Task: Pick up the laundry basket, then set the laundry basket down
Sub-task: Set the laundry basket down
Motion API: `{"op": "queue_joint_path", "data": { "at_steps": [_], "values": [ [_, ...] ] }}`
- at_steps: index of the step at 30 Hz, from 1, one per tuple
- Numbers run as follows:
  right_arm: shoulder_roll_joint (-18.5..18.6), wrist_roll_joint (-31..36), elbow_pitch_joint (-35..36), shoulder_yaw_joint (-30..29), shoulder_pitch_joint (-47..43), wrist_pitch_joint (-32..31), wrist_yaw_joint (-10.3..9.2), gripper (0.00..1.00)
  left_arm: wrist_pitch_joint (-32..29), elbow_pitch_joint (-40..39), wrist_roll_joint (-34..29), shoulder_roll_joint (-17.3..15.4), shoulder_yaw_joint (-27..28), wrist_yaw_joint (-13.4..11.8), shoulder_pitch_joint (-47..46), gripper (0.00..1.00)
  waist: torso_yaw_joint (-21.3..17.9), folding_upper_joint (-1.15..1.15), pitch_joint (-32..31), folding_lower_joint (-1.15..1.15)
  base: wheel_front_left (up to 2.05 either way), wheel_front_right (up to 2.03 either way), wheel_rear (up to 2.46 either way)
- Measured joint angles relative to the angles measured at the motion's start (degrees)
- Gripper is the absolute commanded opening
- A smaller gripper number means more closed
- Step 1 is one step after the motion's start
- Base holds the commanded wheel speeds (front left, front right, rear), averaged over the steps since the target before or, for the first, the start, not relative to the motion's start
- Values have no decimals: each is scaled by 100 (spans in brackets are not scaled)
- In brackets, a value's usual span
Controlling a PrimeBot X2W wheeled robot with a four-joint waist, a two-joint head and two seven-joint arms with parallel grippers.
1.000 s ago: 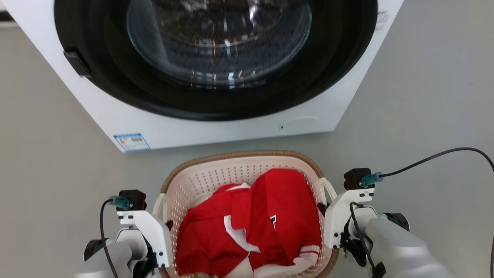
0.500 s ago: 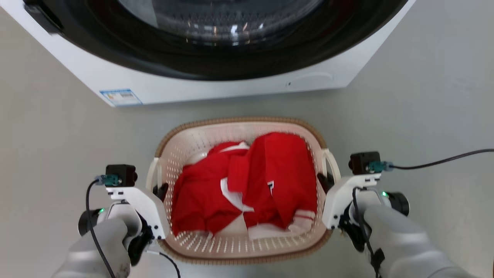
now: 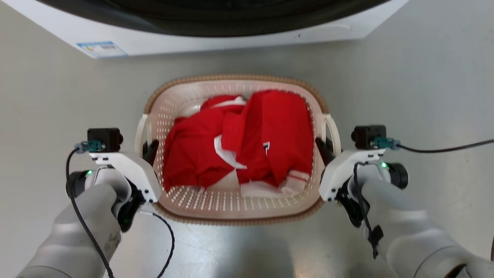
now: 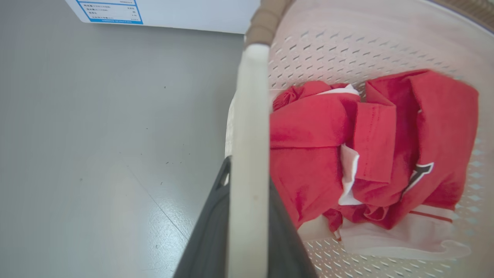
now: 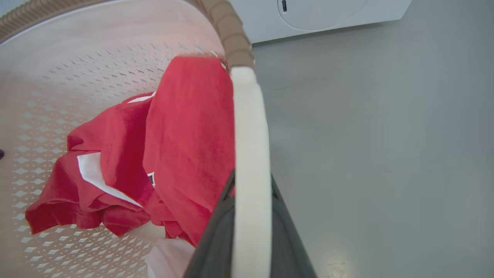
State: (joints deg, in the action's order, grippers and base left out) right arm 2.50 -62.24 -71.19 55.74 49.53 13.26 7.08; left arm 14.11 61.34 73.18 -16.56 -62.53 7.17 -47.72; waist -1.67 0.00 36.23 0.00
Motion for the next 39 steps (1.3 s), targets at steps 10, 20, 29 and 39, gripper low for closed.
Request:
{"op": "queue_joint_path", "data": {
  "at_steps": [10,20,29,39],
  "values": [
    [9,90,-9,-183,496,97,0,0,1,-299,-822,-30,1209,0,-98,0,29,0,663,0,0,0,0],
    [22,667,66,-843,616,97,4,0,2,-479,-1432,37,1871,0,-104,0,53,0,1069,0,0,0,0],
    [52,1574,404,-1830,590,97,4,0,3,-737,-2057,63,2473,-1,-104,0,76,0,1310,0,0,0,0],
    [84,2320,655,-2590,445,96,3,0,10,-811,-2387,202,2809,-1,-104,0,127,0,1549,0,0,0,0]
  ]
}}
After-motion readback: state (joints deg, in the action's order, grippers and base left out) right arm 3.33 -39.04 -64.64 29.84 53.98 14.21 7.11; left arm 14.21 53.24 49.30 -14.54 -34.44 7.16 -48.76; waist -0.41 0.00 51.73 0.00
